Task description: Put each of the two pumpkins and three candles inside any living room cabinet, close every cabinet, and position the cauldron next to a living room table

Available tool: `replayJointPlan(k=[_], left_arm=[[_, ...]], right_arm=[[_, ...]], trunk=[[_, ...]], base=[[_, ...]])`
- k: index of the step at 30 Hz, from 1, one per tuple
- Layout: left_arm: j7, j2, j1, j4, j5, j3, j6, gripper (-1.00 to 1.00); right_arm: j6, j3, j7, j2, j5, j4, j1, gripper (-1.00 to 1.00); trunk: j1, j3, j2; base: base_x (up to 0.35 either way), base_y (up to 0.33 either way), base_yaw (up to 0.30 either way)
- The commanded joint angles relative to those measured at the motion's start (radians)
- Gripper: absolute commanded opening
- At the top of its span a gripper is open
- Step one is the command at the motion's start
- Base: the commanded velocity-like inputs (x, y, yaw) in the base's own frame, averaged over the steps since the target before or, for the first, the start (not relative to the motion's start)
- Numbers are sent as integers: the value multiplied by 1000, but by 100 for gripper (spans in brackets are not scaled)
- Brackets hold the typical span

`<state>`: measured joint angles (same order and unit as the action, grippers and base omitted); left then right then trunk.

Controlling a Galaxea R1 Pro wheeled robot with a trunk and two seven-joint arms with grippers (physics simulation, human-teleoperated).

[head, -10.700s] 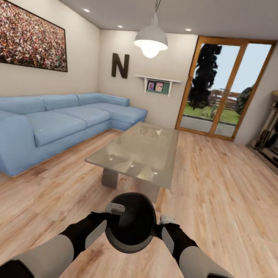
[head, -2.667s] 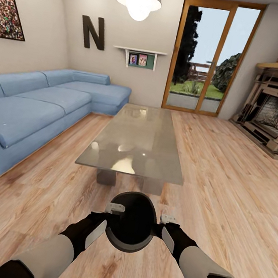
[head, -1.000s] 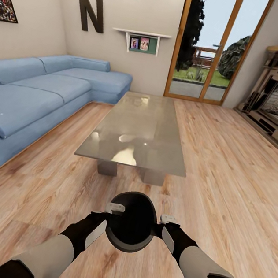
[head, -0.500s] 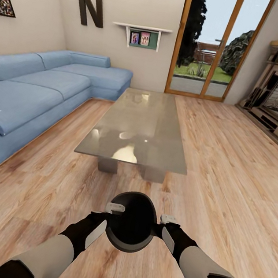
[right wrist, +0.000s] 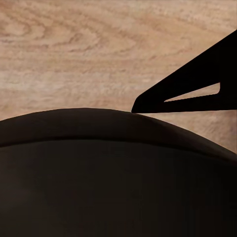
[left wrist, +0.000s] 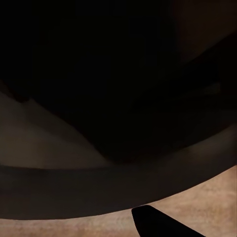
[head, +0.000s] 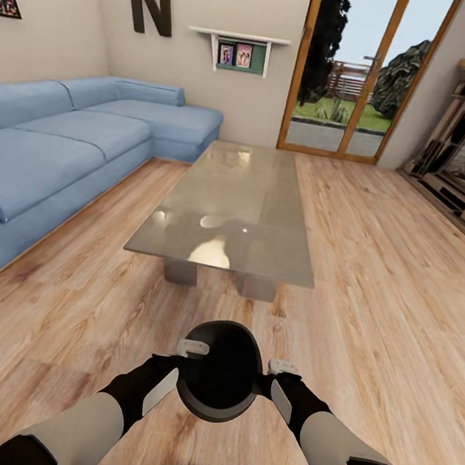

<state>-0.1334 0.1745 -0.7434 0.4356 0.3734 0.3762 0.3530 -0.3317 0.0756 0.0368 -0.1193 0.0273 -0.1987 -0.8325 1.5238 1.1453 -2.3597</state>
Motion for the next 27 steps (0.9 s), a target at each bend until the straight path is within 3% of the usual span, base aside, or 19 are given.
replayJointPlan(k=[1,14,27], left_arm=[[-6,0,-1,2,13,6,3,-100],[-6,0,-1,2,13,6,3,-100],[-6,0,-1,2,13,6,3,-100]], right_arm=[[-4,13,2,-1,27,-4,-1,-100],[-4,13,2,0,27,-4,-1,-100],[-4,13,2,-1,27,-4,-1,-100]], trunk=[[0,2,0],[0,11,0],[0,11,0]], base=[[0,0,0],[19,0,0],[210,0,0]])
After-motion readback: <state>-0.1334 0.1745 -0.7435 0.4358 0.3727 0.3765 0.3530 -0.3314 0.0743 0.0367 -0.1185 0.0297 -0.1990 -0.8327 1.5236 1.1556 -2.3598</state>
